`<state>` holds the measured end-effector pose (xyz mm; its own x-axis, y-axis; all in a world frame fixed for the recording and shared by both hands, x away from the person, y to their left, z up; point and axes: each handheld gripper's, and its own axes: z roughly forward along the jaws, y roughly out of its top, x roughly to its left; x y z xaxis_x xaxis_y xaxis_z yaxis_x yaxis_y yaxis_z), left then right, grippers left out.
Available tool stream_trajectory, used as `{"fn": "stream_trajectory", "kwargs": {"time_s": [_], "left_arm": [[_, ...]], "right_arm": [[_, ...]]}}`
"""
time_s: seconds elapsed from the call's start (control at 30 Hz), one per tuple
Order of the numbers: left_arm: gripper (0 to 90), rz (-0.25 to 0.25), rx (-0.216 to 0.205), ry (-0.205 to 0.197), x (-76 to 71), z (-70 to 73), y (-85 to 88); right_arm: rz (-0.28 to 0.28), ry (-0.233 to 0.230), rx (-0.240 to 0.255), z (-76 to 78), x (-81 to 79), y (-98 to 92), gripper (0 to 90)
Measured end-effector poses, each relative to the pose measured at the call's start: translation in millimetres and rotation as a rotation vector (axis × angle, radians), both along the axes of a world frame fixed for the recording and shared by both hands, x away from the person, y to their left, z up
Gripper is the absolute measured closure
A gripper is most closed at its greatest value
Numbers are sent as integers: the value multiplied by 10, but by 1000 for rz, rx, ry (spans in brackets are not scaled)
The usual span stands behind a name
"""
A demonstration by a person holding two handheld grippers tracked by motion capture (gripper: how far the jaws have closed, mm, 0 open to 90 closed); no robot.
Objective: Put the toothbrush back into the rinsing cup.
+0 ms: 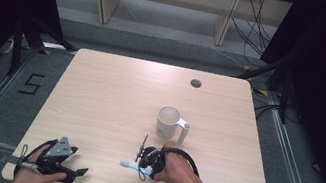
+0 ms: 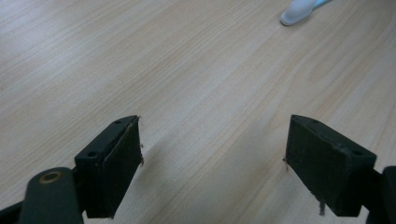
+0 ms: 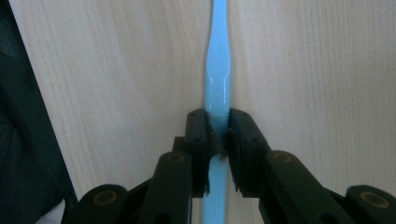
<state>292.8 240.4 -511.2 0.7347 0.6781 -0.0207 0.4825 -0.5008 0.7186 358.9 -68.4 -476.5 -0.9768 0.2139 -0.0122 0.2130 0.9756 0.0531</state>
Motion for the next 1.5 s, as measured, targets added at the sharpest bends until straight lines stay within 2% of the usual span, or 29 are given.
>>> {"fn": "stream_trajectory", "kwargs": {"time_s": [0.03,0.13,0.17,0.23,0.33,0.43,0.47,0.5,0.67,0.7,0.73,0.77,0.83,0.93,1.0,1.2,1.23,1.27,1.3,1.33,1.37,1.4,1.47,1.5], "left_arm": [[178,1,-1,0,-1,0,0],[178,3,-8,3,1,-2,-2],[178,2,-9,3,1,-2,-3],[178,8,-13,0,-2,-3,-6],[178,3,-17,-2,2,-7,-3],[178,13,-12,-4,-1,-2,-2],[178,11,-11,-5,2,-1,-1],[178,11,-11,-5,1,-1,-1],[178,8,-5,-2,2,1,2],[178,12,-10,-3,1,-2,-2],[178,12,-10,-3,1,-2,-1],[178,0,7,-2,5,7,11],[178,1,6,-3,6,7,10],[178,-5,11,-1,10,9,16],[178,-5,12,-2,11,9,17],[178,-5,9,-3,10,9,20],[178,-6,10,-3,10,9,20],[178,-5,9,-3,10,9,20],[178,-11,28,-6,15,16,31],[178,-1,14,-6,12,10,22],[178,-4,11,-6,11,10,24],[178,-2,11,-5,11,10,23],[178,-3,11,-5,11,10,23],[178,-4,12,-5,11,10,22]], "right_arm": [[21,-7,9,-6,17,3,790],[24,-6,6,-7,21,14,790],[-8,17,-10,2,-3,24,790],[3,21,-6,3,-8,35,791],[-1,0,28,34,-7,25,793],[-18,-12,36,76,-8,11,794],[-19,-17,55,92,0,-2,794],[-55,-22,65,151,-12,-12,794],[-76,-55,140,266,25,-91,794],[-74,-49,149,276,32,-105,794],[-55,-63,164,275,50,-126,794],[-64,-65,171,278,53,-136,794],[-88,-59,170,291,41,-147,794],[-76,-69,186,302,58,-166,794],[-110,-62,194,309,43,-173,793],[-103,-68,212,308,63,-183,793],[-113,-67,222,312,60,-181,794],[-95,-67,240,310,72,-184,793],[-124,-65,236,322,54,-183,793],[-115,-57,255,329,54,-185,793],[-90,-65,271,327,70,-189,793],[-104,-72,276,338,61,-194,793],[-92,-81,298,355,72,-208,793],[-112,-87,303,368,60,-214,793]]}}
